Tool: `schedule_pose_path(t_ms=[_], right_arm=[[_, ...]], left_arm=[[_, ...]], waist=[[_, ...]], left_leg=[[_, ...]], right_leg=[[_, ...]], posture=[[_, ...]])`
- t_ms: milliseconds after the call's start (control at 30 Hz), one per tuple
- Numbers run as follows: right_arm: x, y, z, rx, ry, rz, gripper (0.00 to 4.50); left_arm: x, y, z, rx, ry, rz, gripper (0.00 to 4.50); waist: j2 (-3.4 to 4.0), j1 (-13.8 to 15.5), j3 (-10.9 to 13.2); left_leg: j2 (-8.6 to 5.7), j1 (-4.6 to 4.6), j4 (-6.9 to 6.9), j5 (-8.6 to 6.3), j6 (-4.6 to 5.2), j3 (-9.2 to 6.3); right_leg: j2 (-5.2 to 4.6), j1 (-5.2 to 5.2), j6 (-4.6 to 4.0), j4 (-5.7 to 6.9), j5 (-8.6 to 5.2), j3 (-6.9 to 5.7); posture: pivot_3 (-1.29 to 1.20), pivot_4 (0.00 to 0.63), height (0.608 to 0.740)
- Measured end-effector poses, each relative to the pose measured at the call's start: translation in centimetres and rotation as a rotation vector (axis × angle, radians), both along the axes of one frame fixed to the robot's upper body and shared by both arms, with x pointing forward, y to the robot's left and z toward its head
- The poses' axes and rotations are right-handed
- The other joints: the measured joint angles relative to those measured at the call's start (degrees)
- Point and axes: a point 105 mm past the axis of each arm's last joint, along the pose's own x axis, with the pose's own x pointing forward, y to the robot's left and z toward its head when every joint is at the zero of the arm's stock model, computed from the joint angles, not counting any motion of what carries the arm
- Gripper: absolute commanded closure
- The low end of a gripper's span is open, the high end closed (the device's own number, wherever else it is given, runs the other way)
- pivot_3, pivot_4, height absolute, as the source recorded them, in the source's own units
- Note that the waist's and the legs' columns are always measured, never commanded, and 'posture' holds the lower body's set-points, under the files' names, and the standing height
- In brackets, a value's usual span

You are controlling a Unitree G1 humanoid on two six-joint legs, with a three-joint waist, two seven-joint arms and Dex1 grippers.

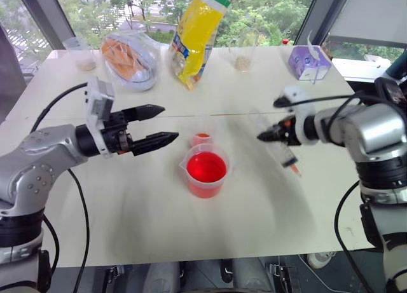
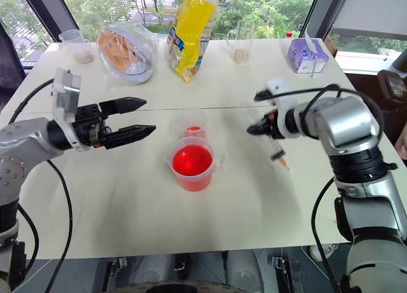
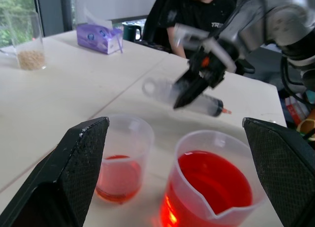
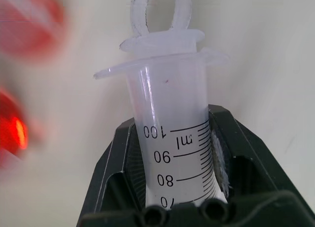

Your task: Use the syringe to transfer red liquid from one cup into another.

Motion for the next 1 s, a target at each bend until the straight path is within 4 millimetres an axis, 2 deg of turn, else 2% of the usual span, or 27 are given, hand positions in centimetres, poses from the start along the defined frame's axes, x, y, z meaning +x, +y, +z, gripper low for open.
schedule_pose_path(t_ms=[33,100,133,267,333,433,600,867,1000], right_arm=[[-0.2,0.9,1.9,0.049,-0.097,0.053,3.11],[-1.2,2.3,4.1,0.137,-0.208,0.144,3.11],[-1.6,3.0,4.7,0.182,-0.240,0.188,3.11],[-5.9,7.4,7.5,0.495,-0.386,0.512,3.11],[-6.7,8.1,7.9,0.579,-0.421,0.555,3.11],[-6.9,8.9,7.2,0.700,-0.428,0.560,3.11],[-7.2,10.3,5.9,0.733,-0.450,0.587,3.11],[-6.4,11.4,-0.4,0.664,-0.434,0.560,3.11],[-6.5,11.6,-1.2,0.640,-0.453,0.572,3.11]], left_arm=[[0.1,0.1,0.1,-0.003,-0.004,-0.005,0.00],[0.3,0.1,0.4,-0.004,-0.011,-0.017,0.00],[0.4,0.1,0.5,-0.005,-0.013,-0.020,0.00],[0.9,-1.0,1.7,-0.020,-0.035,-0.083,0.00],[0.9,-1.2,2.1,-0.020,-0.046,-0.104,0.00],[1.2,-1.2,2.2,-0.017,-0.039,-0.117,0.00],[1.2,-1.5,3.0,-0.012,-0.041,-0.153,0.00],[0.2,-2.0,3.0,-0.006,0.000,-0.226,0.00],[-0.1,-2.5,2.8,-0.005,0.015,-0.256,0.00]], waist=[[0.00,-0.01,0.00],[-0.01,-0.08,-0.01],[-0.01,-0.08,0.00],[-0.02,-0.06,0.00],[-0.02,-0.07,-0.01],[-0.01,-0.06,0.00],[-0.02,-0.09,0.00],[-0.01,-0.15,0.00],[-0.01,-0.14,0.00]], left_leg=[[0.00,0.00,-0.01,0.00,0.00,0.00],[0.02,0.01,-0.02,0.00,0.00,0.00],[0.02,0.01,-0.01,0.00,0.00,0.01],[0.07,0.02,-0.01,0.01,-0.01,-0.02],[0.06,0.05,0.00,0.01,-0.01,-0.01],[0.05,0.06,0.00,0.01,-0.02,0.00],[0.02,0.06,0.00,0.01,-0.02,-0.01],[0.02,0.07,0.00,0.02,-0.02,0.00],[0.03,0.08,0.00,0.03,-0.05,-0.01]], right_leg=[[0.00,0.00,0.01,0.01,0.00,0.00],[0.01,0.01,0.01,0.01,0.00,0.00],[0.01,0.00,0.01,0.01,0.00,0.00],[0.02,0.02,0.02,0.05,0.01,-0.01],[-0.02,0.06,0.02,0.05,0.01,-0.01],[-0.03,0.07,0.02,0.05,0.01,-0.01],[-0.01,0.06,0.02,0.05,0.01,-0.01],[-0.02,0.06,0.02,0.05,0.00,0.00],[-0.02,0.06,0.02,0.06,0.00,0.00]], posture=[[0.00,0.150,0.740],[0.00,0.150,0.740],[0.00,0.150,0.740],[0.00,0.150,0.740],[0.00,0.150,0.740],[0.00,0.150,0.740],[0.00,0.150,0.740],[0.00,0.150,0.740],[0.00,0.150,0.740]])
